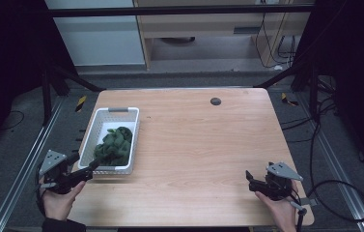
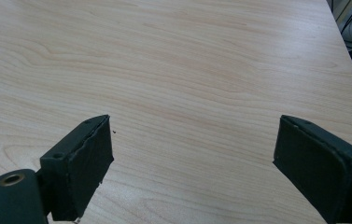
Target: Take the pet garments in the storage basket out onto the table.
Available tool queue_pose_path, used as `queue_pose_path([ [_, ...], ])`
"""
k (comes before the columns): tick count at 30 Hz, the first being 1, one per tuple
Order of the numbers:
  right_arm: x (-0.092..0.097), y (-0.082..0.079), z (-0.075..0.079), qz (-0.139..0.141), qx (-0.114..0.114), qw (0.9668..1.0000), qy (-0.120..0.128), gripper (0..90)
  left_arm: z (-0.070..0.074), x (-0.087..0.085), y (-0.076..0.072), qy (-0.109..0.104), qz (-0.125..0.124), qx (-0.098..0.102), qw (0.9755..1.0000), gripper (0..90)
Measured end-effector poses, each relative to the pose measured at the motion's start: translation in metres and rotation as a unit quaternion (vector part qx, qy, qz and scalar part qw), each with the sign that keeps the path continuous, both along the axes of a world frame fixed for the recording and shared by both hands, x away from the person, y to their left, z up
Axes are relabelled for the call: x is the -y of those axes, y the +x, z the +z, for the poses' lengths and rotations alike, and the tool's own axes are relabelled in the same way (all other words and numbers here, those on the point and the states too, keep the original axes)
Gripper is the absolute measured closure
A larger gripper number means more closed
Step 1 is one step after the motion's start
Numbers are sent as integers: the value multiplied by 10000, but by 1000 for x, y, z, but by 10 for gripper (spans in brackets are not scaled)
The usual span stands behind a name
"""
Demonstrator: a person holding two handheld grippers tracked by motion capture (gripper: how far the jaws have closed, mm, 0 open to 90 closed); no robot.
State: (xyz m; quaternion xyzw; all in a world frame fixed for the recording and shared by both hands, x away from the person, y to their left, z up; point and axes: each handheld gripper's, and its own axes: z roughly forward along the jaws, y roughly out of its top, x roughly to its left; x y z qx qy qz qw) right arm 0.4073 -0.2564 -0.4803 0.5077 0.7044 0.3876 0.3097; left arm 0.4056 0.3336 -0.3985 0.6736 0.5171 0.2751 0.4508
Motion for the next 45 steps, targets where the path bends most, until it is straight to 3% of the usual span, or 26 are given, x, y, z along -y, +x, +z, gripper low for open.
queue_pose_path([
  [26, 1, 1, 1, -2, 10, 10000, 11, 108, 11, 11, 46, 243, -192, -279, 9991, 194],
  [45, 1, 2, 1, 11, -17, 10000, 7, 104, 11, 29, 76, 773, -410, -706, 9937, 169],
])
